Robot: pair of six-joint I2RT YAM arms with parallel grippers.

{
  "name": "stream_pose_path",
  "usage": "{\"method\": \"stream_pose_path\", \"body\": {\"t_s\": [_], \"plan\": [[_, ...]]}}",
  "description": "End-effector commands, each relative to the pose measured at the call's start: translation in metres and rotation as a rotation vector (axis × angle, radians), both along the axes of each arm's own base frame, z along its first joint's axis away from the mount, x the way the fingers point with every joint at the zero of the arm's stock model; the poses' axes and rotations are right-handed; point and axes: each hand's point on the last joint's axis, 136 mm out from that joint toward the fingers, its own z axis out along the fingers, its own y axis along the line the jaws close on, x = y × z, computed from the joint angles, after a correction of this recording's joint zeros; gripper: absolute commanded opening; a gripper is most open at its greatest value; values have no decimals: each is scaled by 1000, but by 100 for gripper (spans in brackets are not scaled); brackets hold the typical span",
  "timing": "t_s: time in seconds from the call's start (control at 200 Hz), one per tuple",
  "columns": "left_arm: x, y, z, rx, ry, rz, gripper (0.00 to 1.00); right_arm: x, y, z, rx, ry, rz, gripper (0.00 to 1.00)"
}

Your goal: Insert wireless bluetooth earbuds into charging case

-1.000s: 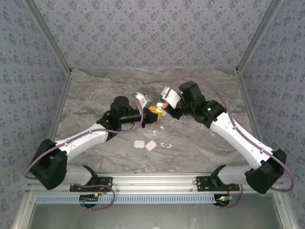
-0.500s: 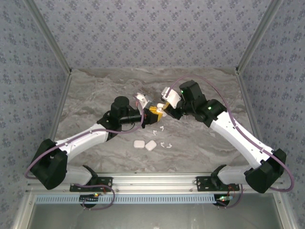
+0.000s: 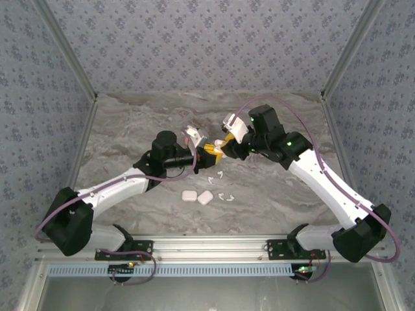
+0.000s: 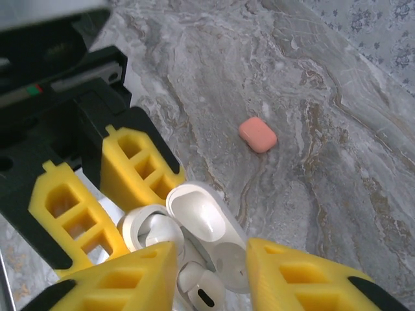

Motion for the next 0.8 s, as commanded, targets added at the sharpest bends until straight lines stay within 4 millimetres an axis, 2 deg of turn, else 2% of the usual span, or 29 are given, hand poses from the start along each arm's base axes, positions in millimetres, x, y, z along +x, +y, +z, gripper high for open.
{"method": "stream_pose_path", "body": {"t_s": [0.0, 0.165, 0.3, 0.385, 0.47, 0.52, 0.62, 0.795], "plan": [[0, -7, 30, -69, -70, -14, 4, 2, -2, 26, 91, 23, -18, 40], [0, -7, 33, -77, -80, -13, 4, 5, -14, 47, 188, 45, -48, 50], [0, -7, 38, -93, -88, -12, 4, 9, -25, 56, 316, 119, -73, 63], [0, -7, 42, -109, -95, -13, 4, 7, -26, 54, 394, 200, -59, 71], [0, -8, 48, -125, -104, -15, 4, 0, -20, 47, 445, 284, -14, 81], [0, -8, 51, -131, -109, -18, 4, -4, -16, 43, 459, 324, 3, 85], [-1, -10, 55, -136, -116, -26, 4, -8, -8, 30, 443, 373, 20, 100], [-1, -13, 56, -136, -116, -36, 4, -10, 3, 17, 418, 419, 34, 100]]}}
